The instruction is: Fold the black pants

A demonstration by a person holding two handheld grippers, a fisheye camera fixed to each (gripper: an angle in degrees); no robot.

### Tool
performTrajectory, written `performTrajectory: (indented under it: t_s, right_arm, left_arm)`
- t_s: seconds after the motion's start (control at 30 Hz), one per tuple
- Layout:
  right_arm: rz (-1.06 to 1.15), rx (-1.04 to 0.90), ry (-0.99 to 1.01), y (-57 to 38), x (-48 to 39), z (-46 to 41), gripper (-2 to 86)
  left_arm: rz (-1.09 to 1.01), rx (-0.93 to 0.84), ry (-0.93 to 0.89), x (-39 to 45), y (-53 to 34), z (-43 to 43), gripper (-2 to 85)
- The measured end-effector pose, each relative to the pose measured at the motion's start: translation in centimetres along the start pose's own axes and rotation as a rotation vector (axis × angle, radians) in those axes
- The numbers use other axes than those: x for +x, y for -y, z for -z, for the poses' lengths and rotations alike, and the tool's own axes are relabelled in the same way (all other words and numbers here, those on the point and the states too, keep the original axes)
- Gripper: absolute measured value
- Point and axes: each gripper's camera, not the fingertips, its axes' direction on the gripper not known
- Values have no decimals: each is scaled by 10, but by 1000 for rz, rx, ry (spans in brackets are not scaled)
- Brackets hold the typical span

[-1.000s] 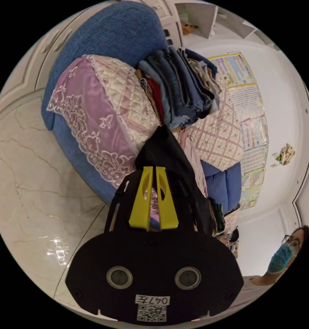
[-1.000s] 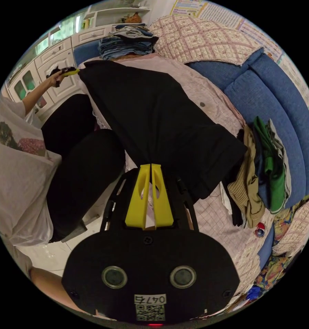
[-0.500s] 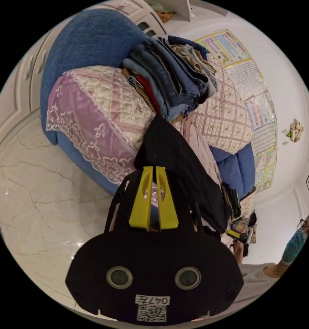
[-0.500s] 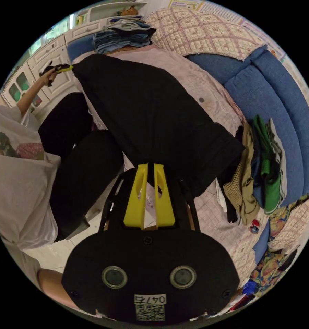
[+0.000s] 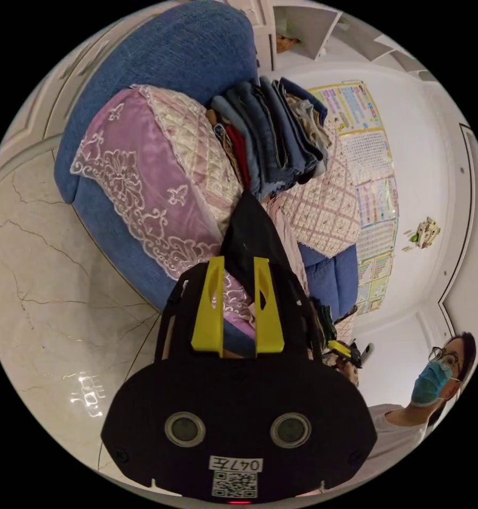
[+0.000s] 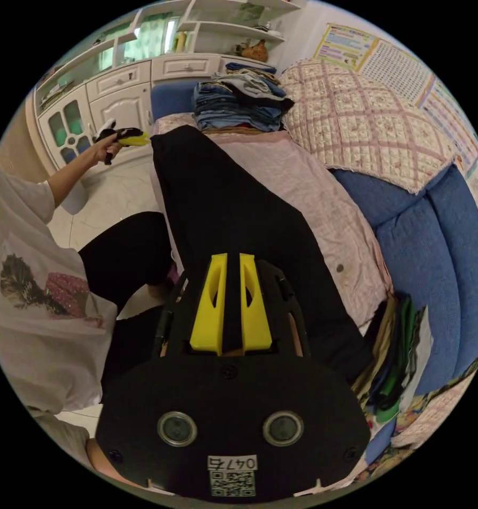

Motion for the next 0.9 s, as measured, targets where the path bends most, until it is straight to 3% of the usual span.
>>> performTrajectory:
  t_s: [0.23, 0.33, 0.5, 0.63, 0.73, 0.9]
  right_arm:
    - [-262, 94, -42, -79, 7, -23, 9]
    - [-351, 101, -14, -112, 9, -43, 8]
    - [-587, 112, -142, -187, 8, -70, 5]
    - [-873, 171, -280, -265, 4, -90, -2]
    - [-1055, 248, -230, -324, 1, -125, 2]
    - [-1201, 440, 60, -383, 5, -198, 23]
  left_arm:
    - [80, 41, 48, -41, 4, -39, 149]
    - [117, 96, 159, -56, 12, -62, 155]
    - [17, 192, 208, -79, 23, -77, 12]
    - [-24, 152, 253, -118, 35, -95, -3]
    - [21, 151, 239, -163, 29, -110, -6]
    - [23, 146, 285, -218, 7, -140, 28]
